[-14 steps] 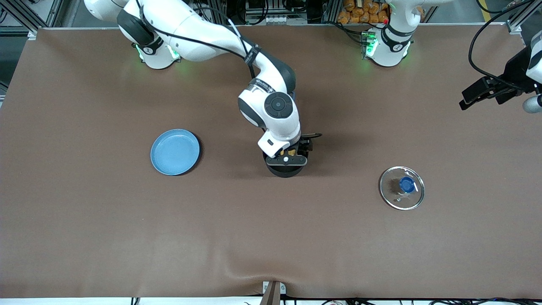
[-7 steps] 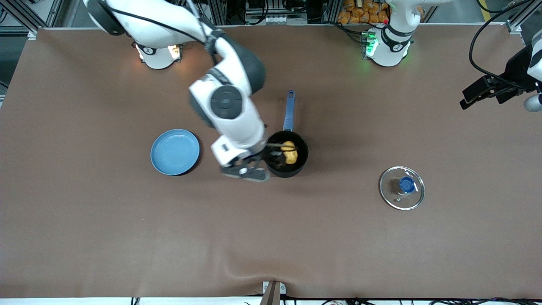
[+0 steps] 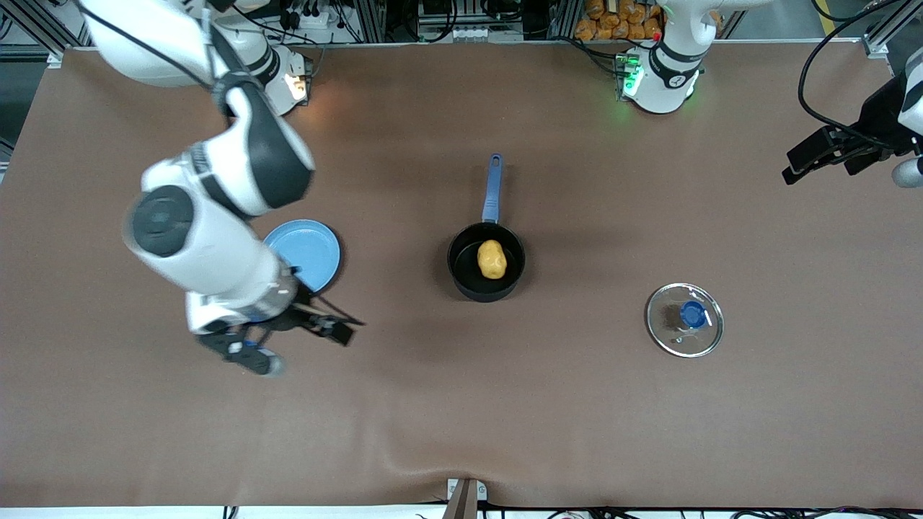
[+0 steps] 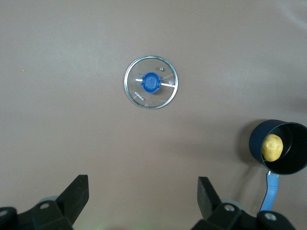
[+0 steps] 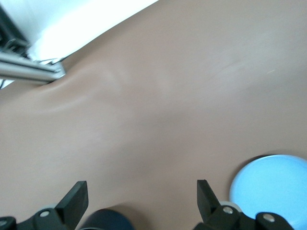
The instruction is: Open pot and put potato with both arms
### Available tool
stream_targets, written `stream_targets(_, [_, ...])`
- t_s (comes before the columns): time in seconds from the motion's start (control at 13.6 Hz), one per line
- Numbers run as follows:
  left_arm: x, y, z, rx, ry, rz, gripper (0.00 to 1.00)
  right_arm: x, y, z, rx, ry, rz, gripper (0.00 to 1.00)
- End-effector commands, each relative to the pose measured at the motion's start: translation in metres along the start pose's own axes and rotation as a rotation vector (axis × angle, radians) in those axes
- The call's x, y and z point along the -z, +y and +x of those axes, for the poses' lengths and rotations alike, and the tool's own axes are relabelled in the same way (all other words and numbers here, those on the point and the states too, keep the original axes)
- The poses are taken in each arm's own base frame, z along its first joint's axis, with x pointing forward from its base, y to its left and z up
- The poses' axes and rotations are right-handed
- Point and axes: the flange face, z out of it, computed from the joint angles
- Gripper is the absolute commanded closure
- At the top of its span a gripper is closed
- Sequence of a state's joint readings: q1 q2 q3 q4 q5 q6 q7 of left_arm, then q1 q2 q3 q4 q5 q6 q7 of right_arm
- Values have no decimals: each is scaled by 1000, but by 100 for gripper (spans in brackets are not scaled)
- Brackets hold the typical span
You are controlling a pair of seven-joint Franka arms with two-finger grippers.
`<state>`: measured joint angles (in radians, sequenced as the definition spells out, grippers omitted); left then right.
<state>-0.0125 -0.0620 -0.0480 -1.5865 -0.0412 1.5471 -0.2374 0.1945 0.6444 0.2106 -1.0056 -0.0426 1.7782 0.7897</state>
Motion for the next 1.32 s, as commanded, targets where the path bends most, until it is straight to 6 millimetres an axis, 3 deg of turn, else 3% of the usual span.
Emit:
stream_targets(0.0, [4, -1, -9, -9, -3, -27, 0, 52, 52, 23, -21, -5, -3, 0])
stream_targets(0.29, [3, -2, -11, -7, -5, -26, 0, 104, 119, 38, 143, -35, -60, 0])
stream_targets(0.44, [3, -2, -14, -9, -5, -25, 0, 162, 143, 14, 245, -26, -115, 0])
stream_targets(0.66, [4, -3, -19, -9, -5, -25, 0, 210, 175, -28, 370, -24, -164, 0])
stream_targets(0.81, [3, -3, -24, -10, -8, -23, 0, 220, 202, -65, 380, -43, -199, 0])
stream_targets(0.95, [3, -3, -27, -11, -7, -23, 0, 214, 217, -97, 384, -41, -219, 0])
stream_targets(1.25, [3, -1, -27, -14, -7, -23, 0, 204, 229, -102, 394, -81, -217, 0])
